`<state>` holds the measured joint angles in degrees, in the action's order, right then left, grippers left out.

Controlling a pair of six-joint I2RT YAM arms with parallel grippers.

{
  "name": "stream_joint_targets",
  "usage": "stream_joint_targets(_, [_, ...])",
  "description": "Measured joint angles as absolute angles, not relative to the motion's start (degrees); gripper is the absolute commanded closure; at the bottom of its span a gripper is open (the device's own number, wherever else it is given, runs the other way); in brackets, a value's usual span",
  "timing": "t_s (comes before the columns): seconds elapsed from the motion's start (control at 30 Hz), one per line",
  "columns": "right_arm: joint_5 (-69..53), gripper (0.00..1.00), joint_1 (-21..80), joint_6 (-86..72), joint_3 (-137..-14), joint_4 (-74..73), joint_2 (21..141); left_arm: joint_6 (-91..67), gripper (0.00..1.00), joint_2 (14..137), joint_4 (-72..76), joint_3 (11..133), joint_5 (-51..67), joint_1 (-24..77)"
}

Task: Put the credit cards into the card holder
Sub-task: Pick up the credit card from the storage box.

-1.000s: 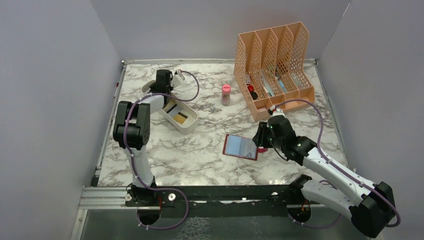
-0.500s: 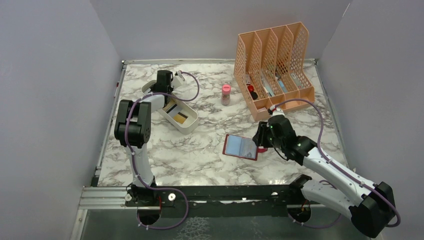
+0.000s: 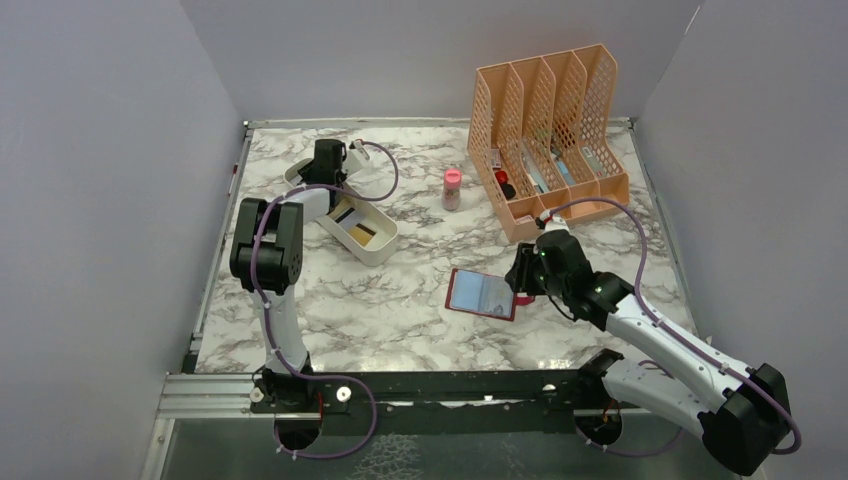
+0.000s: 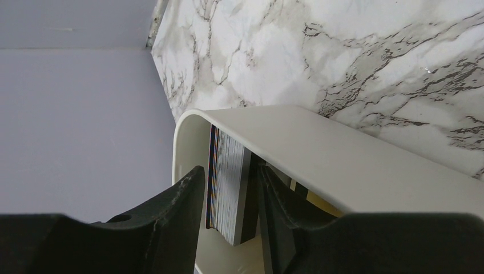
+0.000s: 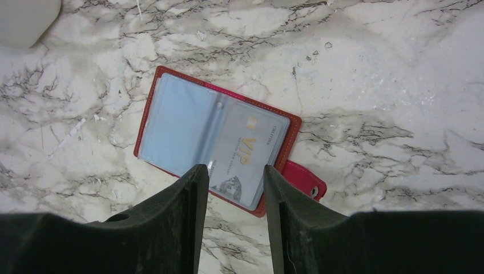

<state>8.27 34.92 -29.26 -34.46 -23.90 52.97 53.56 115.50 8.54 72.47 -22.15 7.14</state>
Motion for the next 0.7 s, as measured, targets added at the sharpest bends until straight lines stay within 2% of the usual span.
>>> stream_joint_targets(0.07, [8.27, 0.55, 34.92, -29.26, -34.46, -23.90, 52.97, 53.56, 0.63, 115.57, 8.54, 72.47, -22.15, 7.14])
stream_joint_targets(0.27, [8.29, 0.55, 34.92, -29.23, -34.46, -23.90, 52.97, 53.58, 0.89, 116.25, 8.01, 72.44, -22.20, 7.20])
stream_joint_targets(0.6, [8.29, 0.55, 34.92, -29.02, -34.46, -23.88, 52.97, 54.08, 0.89, 116.27, 5.74, 73.67, -23.07, 7.25])
stream_joint_targets(0.7, [8.29, 0.55, 34.92, -29.02, -34.46, -23.88, 52.97, 54.19, 0.94, 116.27, 3.73, 74.72, -23.07, 7.25])
